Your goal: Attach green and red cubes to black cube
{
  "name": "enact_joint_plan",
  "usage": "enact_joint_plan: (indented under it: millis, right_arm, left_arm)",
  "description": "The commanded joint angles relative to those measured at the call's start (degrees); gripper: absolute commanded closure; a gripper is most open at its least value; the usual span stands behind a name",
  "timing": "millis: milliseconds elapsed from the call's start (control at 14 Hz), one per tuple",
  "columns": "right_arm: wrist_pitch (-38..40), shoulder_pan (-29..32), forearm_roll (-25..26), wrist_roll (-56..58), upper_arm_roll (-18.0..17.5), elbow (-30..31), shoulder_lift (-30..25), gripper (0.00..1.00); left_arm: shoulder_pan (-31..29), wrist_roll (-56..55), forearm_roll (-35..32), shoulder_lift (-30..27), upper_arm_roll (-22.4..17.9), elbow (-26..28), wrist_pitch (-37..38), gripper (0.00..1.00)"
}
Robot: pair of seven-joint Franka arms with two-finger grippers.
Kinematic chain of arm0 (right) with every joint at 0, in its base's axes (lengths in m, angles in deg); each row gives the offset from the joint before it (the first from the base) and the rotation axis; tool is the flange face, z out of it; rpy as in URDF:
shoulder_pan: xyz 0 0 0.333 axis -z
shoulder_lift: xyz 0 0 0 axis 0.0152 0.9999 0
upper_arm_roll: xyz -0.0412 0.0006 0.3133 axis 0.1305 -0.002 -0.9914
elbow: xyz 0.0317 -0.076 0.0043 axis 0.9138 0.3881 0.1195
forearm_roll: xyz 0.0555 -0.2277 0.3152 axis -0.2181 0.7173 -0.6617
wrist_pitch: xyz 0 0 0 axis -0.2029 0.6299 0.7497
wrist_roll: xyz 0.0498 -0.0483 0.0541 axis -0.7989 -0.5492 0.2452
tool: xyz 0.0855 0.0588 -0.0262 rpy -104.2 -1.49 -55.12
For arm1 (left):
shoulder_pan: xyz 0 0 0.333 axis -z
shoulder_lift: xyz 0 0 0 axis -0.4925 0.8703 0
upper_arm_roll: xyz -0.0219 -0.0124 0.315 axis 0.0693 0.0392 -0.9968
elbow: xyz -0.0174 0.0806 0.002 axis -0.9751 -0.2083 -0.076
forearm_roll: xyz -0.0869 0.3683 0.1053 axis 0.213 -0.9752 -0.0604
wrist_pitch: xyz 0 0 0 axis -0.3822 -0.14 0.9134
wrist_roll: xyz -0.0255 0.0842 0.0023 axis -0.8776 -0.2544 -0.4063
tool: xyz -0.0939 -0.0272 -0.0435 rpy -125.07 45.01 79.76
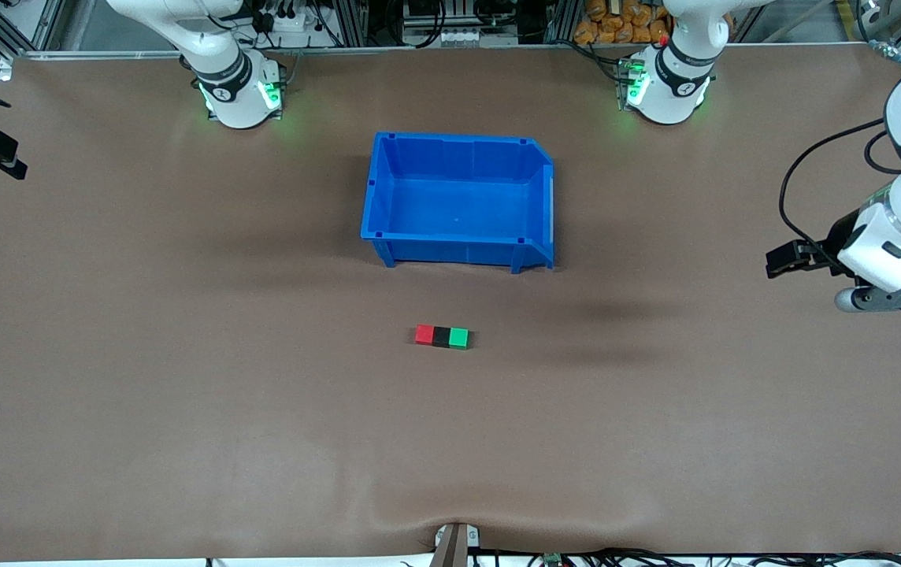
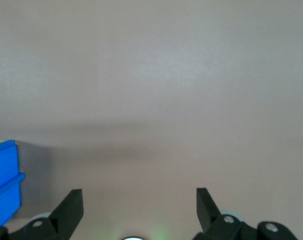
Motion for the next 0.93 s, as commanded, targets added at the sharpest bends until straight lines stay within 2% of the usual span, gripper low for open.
enact_joint_plan:
  millis: [0, 71, 286, 500, 857]
  right_arm:
    - [0.7, 0.0, -0.6, 0.0, 0.2, -1.2, 0.7, 0.0]
    - [0.7, 0.1, -0.6, 0.0, 0.2, -1.2, 0.7, 0.0]
    - [0.7, 0.1, -0.5, 0.0, 0.2, -1.2, 0.7, 0.0]
    - [0.7, -0.1, -0.5, 0.0, 0.2, -1.2, 0.7, 0.0]
    - [0.8, 0.0, -0.5, -0.1, 0.2, -1.2, 0.7, 0.0]
  left_arm:
    - [5.2, 2.3, 1.8, -0.7, -5.8, -4.6, 7.4, 0.0]
    - [5.8, 3.8, 1.8, -1.3, -7.2, -5.7, 9.5, 0.0]
    - [12.3, 6.0, 1.9, -4.8, -14.9, -6.0, 11.4, 0.0]
    - [12.1, 8.5, 3.4, -8.2, -15.4, -5.9, 14.1, 0.0]
    - [10.9, 8.3, 3.8, -7.6, -13.7, -10.8, 17.9, 0.0]
